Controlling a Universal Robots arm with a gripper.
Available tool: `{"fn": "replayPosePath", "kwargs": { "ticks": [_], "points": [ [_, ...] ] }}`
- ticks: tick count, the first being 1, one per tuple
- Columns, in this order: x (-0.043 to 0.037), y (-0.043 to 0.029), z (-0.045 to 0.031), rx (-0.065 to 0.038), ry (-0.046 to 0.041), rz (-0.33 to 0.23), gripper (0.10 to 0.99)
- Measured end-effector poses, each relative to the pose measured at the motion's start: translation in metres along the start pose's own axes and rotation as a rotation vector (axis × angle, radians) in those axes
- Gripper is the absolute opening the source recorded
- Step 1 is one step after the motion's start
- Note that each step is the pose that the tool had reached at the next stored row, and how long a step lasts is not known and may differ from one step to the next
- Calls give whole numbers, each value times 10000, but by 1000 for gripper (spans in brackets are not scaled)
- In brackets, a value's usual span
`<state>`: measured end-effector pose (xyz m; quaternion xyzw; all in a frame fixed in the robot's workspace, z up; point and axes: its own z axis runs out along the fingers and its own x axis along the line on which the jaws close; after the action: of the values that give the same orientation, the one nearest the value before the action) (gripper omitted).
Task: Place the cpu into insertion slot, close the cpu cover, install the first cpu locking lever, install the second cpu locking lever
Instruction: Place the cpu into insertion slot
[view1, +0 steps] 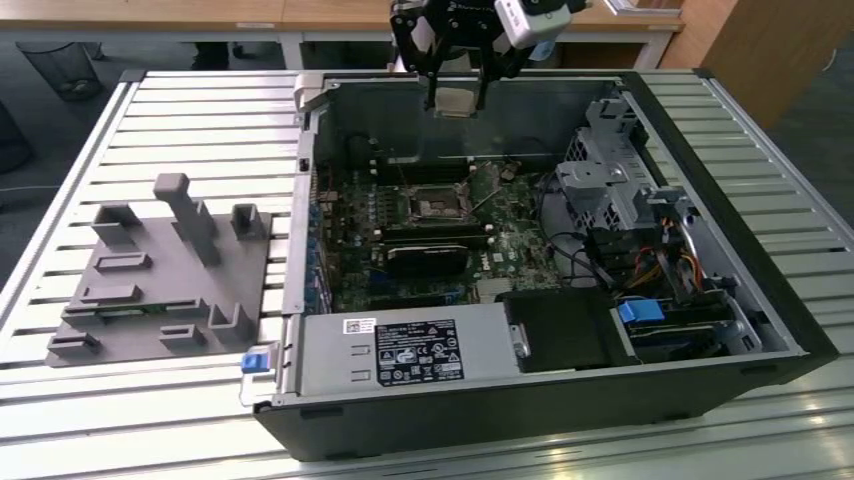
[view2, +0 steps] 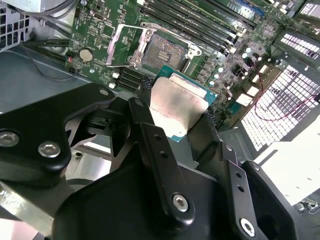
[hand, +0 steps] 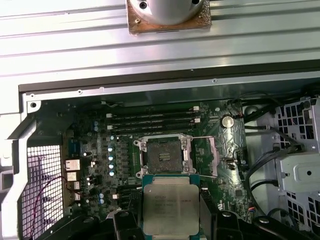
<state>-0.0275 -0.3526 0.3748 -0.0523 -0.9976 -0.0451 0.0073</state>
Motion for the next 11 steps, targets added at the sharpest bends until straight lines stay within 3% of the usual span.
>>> {"fn": "replayPosePath", "kwargs": {
  "ticks": [11],
  "points": [
    [0, 0, 0, -3, -13, 150, 541]
  ]
}}
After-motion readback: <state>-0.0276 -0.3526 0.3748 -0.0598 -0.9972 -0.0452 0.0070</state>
